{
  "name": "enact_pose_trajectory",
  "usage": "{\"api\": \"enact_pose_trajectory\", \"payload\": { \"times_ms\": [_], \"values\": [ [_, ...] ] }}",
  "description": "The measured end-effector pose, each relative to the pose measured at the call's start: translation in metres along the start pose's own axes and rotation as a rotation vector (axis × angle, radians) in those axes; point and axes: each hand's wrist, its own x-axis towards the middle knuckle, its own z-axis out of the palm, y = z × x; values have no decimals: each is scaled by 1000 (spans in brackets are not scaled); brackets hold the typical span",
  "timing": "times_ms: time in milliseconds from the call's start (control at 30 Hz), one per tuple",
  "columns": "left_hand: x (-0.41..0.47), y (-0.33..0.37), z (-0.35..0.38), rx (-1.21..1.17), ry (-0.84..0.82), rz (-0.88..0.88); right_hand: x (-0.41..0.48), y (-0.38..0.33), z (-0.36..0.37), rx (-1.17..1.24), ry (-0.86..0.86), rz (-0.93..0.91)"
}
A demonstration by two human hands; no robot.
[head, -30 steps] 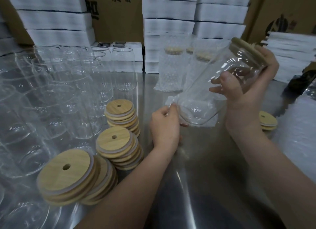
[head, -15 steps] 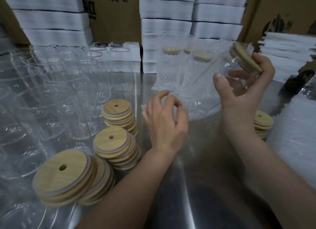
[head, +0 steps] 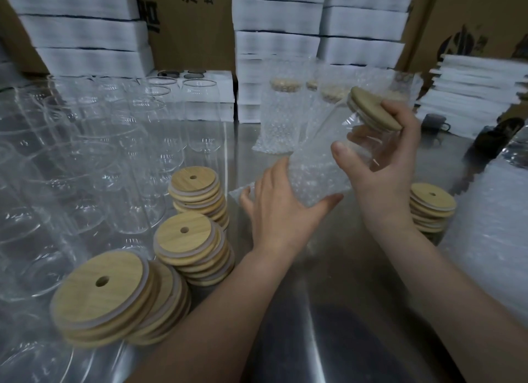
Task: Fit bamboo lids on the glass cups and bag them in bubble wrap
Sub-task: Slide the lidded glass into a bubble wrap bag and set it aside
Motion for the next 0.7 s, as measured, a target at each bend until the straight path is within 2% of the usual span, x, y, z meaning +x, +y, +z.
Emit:
{"api": "enact_pose_trajectory", "payload": {
  "times_ms": [367, 433, 567, 700],
  "values": [
    [-5, 6, -9, -259, 180, 148, -5, -5, 8, 90, -176, 65],
    [-4, 6, -9, -258, 152, 175, -4, -6, 7, 78, -148, 72],
    [-3, 7, -7, -50, 97, 240, 2, -7, 1, 28, -54, 13],
    [4, -3, -3, 16, -42, 103, 7, -8, -5, -5, 31, -25]
  ]
}}
